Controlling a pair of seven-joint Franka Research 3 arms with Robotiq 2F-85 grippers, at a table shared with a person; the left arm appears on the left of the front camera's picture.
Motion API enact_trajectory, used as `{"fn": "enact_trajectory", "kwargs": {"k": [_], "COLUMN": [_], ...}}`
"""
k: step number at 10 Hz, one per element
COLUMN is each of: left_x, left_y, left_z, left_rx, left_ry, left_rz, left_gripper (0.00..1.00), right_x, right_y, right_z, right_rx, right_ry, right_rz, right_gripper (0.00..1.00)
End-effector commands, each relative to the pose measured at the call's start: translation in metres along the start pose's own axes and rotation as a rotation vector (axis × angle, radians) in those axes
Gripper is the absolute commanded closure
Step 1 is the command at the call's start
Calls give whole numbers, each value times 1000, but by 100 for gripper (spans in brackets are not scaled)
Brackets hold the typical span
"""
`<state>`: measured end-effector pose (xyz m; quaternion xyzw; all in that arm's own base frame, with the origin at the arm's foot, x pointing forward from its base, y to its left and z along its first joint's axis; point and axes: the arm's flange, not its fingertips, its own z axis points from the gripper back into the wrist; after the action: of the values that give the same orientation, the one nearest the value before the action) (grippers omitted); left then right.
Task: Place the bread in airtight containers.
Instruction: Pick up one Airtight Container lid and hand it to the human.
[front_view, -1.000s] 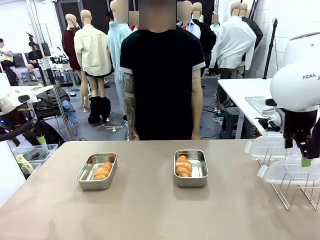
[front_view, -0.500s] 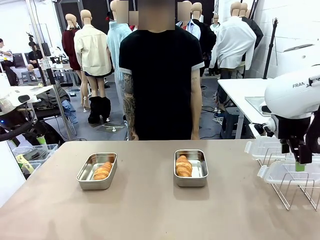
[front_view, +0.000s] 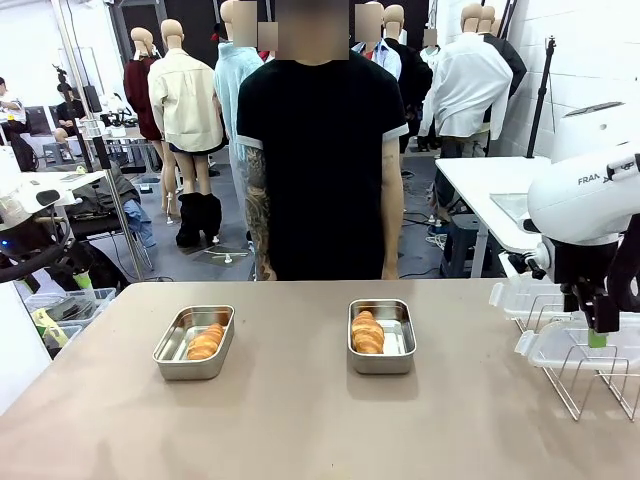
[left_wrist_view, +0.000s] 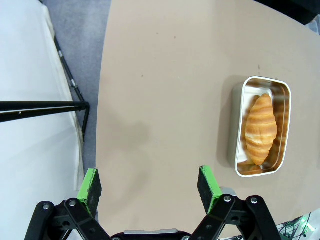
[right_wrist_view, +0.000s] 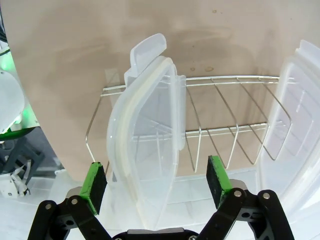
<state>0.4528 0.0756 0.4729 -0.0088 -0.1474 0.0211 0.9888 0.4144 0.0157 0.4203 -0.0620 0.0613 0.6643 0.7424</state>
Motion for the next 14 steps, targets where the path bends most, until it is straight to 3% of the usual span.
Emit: {"fn": "enact_trajectory", "kwargs": {"k": [1, 4, 5, 10, 14], "left_x": [0, 0, 0, 0, 0], "left_y": [1, 1, 1, 1, 1], "left_z": [0, 0, 0, 0, 0], "left_rx": [5, 5, 5, 5, 5], "left_ry": [0, 0, 0, 0, 0], "left_rz": [7, 7, 7, 7, 7], "left_gripper": [0, 0, 0, 0, 0], "right_x": [1, 1, 0, 1, 3], "right_y": [-9, -17, -19, -21, -25], "right_z": [-1, -7, -8, -6, -4], "right_rx": [-15, -10, -13, -5, 0], "right_ry": [10, 13, 10, 23, 23], "right_rz": [-12, -7, 0, -4, 6], "right_gripper": [0, 0, 5, 98, 100]}}
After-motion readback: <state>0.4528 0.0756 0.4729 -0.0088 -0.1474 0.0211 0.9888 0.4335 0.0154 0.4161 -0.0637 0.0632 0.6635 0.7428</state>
